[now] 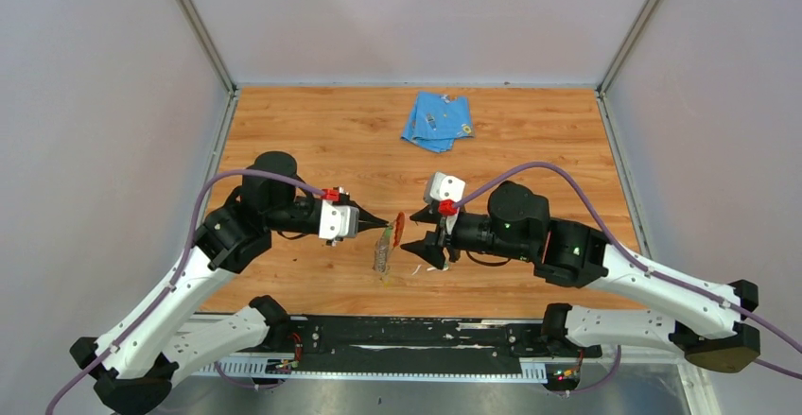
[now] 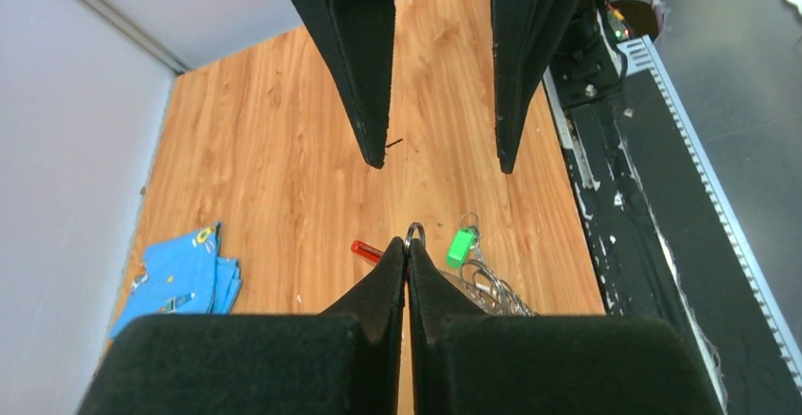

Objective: Put the keys on the keyring
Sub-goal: Adjust the keyring.

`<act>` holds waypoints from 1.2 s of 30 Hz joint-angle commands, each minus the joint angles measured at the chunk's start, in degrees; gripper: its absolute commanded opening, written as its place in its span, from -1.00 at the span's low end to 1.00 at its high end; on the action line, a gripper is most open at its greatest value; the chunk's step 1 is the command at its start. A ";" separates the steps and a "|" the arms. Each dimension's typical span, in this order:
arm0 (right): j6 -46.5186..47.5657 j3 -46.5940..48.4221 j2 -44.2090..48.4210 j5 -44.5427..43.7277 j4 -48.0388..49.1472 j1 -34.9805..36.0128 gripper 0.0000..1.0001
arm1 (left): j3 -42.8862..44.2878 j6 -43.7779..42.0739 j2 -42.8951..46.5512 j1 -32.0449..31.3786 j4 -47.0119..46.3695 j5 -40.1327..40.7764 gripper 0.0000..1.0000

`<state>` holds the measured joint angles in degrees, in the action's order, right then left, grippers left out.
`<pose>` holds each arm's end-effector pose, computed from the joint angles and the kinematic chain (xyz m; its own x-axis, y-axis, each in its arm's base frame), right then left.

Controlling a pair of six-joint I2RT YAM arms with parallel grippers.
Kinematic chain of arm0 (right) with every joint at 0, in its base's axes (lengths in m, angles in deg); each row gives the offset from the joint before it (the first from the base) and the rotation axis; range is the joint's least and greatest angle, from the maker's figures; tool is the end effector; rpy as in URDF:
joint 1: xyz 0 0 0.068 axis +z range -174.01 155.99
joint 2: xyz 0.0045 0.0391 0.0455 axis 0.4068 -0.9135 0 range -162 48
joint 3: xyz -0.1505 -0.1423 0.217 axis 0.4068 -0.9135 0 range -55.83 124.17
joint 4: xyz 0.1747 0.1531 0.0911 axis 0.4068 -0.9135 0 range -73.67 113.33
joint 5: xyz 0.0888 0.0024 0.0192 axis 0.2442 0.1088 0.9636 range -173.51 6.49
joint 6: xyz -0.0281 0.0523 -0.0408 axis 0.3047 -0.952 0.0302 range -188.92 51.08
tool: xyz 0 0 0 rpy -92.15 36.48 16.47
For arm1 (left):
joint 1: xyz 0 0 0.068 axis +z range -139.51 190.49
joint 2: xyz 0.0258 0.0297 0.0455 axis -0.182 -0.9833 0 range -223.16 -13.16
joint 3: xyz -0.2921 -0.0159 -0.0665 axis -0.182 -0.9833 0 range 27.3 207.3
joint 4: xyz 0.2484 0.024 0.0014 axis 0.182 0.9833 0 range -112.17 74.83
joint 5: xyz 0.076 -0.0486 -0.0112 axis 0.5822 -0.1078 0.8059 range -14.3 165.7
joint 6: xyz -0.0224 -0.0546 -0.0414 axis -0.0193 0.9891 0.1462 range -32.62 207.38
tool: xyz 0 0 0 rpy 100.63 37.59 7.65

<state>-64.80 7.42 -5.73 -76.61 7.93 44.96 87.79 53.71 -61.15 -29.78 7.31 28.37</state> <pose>0.0646 0.1881 0.4328 0.0329 -0.1129 -0.9931 -0.9696 0.2373 -0.0591 0.0844 -0.1290 0.4058 0.3550 0.1917 -0.9150 0.9347 -0.0525 0.3516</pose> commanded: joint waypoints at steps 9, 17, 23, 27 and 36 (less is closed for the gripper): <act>-8.19 2.02 -3.11 11.70 -1.58 -9.50 0.08 | 4.20 -37.17 1.48 -2.09 15.79 3.28 -1.00; -10.32 -0.59 0.15 14.83 0.02 -13.52 0.09 | 3.79 -55.13 5.33 -2.40 15.92 -7.43 -1.00; -11.02 1.73 -0.28 20.93 -0.07 -16.19 0.11 | 5.73 -76.63 2.71 -4.57 29.79 -3.95 -1.00; -10.27 2.36 -1.06 23.34 0.02 -16.58 0.11 | 5.86 -84.63 1.87 -7.42 35.88 5.07 -1.00; -5.86 -0.45 -2.77 21.71 2.91 -16.35 0.06 | 12.04 -64.10 -5.64 -14.76 36.99 22.53 -1.00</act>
<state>-73.80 7.96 -8.07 -55.06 7.67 29.20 94.96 -20.87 -63.18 -43.25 43.35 42.88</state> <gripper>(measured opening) 0.542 0.003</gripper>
